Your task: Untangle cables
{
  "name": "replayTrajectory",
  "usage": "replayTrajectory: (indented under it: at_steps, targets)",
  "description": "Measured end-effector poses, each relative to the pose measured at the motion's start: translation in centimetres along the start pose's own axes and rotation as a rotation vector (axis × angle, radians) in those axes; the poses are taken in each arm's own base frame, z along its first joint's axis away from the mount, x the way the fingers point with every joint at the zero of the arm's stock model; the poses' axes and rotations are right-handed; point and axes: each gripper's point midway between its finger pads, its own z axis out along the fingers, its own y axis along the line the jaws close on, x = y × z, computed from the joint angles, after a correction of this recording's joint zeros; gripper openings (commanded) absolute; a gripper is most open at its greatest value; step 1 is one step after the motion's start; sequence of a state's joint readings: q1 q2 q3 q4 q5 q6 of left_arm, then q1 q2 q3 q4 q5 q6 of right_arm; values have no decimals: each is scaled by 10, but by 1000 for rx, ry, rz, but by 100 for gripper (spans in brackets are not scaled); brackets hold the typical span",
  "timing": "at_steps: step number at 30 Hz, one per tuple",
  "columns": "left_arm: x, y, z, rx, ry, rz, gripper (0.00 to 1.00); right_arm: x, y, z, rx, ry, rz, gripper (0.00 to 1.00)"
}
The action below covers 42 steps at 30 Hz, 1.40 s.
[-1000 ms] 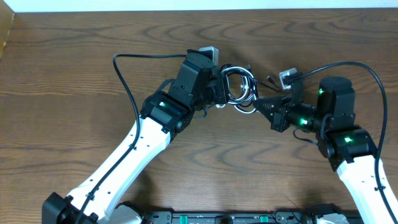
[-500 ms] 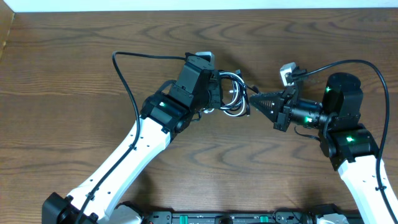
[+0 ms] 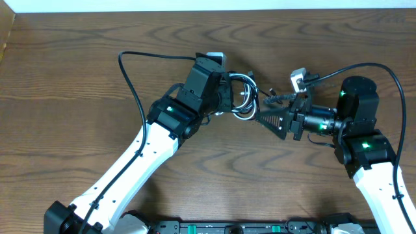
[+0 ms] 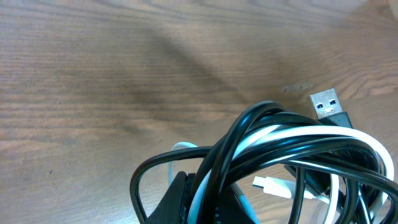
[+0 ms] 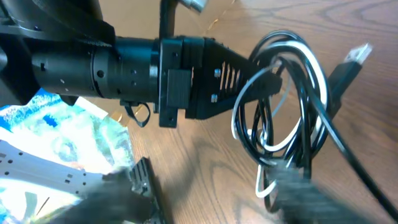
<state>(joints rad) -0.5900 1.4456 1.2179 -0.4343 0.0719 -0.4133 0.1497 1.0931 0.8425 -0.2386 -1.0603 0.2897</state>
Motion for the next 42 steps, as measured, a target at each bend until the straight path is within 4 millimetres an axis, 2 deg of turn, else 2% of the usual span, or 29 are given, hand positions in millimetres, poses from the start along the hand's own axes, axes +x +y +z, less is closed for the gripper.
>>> replayTrajectory:
  at_steps: [10, 39, 42]
  targets:
    - [-9, -27, -1, 67, -60, 33, 8, 12, -11, 0, 58, 29, 81, 74]
    - [-18, -33, -2, 90, -98, 28, 7, 18, -17, -1, 86, 46, 71, 73]
    - [-18, -33, -2, 90, -98, 28, 7, 19, -19, -1, 101, 48, 72, 65]
